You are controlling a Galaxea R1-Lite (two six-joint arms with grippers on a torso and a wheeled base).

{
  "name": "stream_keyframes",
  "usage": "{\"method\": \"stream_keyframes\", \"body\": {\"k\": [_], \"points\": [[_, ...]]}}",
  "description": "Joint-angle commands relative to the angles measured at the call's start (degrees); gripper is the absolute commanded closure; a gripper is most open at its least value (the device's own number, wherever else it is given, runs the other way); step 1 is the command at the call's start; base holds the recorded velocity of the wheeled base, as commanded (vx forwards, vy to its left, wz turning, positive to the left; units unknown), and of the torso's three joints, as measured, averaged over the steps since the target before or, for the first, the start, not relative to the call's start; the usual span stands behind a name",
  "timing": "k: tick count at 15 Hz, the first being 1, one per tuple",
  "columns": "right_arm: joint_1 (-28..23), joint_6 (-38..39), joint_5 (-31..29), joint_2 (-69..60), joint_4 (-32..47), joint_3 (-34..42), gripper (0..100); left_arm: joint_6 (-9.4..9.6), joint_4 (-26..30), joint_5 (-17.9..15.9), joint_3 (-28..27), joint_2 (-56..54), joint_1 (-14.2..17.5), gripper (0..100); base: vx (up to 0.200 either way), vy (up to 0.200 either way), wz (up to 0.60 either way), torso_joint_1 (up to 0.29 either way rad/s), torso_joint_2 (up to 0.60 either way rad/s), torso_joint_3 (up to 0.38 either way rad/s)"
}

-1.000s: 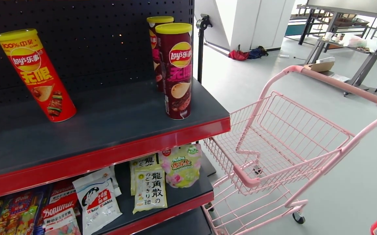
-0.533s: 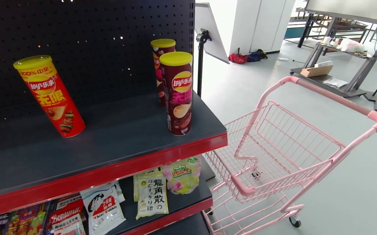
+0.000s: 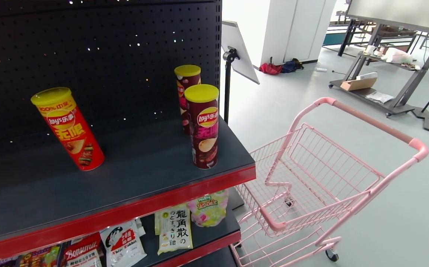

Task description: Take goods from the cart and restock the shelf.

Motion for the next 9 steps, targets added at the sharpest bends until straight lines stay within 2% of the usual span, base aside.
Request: {"method": "stream_keyframes", "body": {"k": [1,5,7,9], "points": [[0.0,-0.1,0.0,0.6,0.0,0.0,100,0.00,0.0,0.0,0.0,0.0,0.0,0,0.000,0.000,0.00,0.163,-0.37,-0.212],[0.0,-1.0,0.4,3.4,-2.5,-0.2,100,0.00,0.0,0.1,0.0,0.0,0.1,0,0.000,0.000,0.00,0.156,-0.36,-0.210],[-0.3,-4.4,0.3,3.8,-4.4,0.5,100,0.00,0.0,0.0,0.0,0.0,0.0,0,0.000,0.000,0.00,0.102,-0.24,-0.137],[-0.4,-5.1,0.3,2.9,-4.7,2.4,100,-0.09,0.0,0.0,0.0,0.0,0.1,0,0.000,0.000,0.60,0.027,-0.04,-0.029]]}}
